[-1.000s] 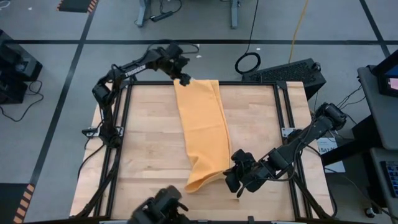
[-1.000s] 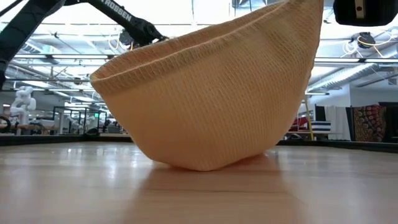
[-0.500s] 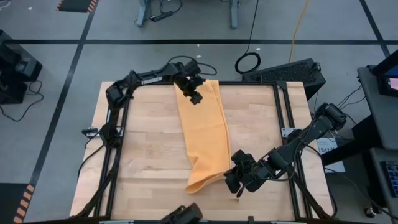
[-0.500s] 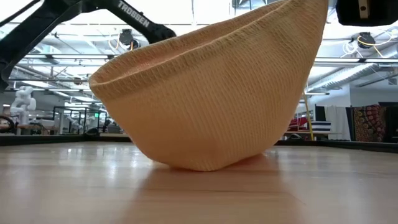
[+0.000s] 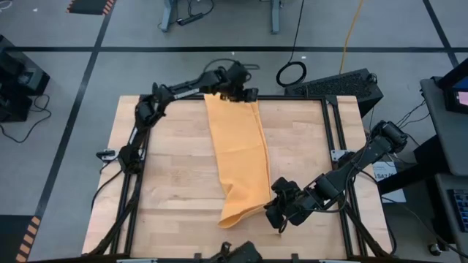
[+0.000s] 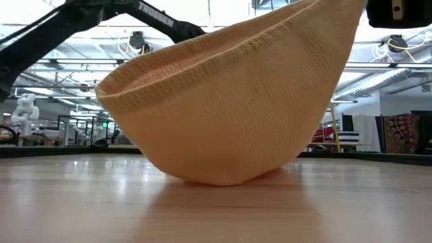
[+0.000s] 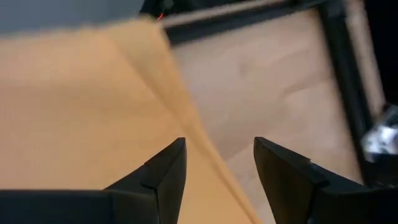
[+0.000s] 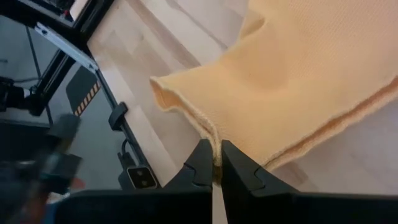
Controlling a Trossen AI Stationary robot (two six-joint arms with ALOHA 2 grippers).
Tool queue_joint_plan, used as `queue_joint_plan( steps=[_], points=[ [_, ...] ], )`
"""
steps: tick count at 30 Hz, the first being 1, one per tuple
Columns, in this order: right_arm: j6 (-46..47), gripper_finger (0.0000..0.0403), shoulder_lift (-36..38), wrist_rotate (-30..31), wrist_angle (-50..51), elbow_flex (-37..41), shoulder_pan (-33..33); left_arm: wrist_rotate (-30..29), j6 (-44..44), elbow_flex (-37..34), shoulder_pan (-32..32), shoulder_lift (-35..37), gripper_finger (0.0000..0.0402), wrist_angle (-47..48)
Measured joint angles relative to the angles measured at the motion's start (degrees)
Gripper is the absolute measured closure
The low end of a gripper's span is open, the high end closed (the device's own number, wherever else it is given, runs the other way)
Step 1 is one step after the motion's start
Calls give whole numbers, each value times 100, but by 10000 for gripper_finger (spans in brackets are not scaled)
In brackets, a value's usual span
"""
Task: Roll towel
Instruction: Roll the yellow towel
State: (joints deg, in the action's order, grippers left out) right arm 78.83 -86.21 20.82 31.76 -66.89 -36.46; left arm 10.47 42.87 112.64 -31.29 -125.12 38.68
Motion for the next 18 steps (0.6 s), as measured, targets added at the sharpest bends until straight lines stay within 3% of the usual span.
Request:
queue_joint_plan(
  steps=[6,14,18],
  points=[
    [-89,403,0,-142,135,0,-58,-118,478,7,421,-348,210,433],
    [-390,403,2,-125,158,0,-94,-74,788,7,627,-512,208,-112],
    [-433,403,2,-107,153,2,-117,-177,993,7,632,-608,185,-210]
  ],
)
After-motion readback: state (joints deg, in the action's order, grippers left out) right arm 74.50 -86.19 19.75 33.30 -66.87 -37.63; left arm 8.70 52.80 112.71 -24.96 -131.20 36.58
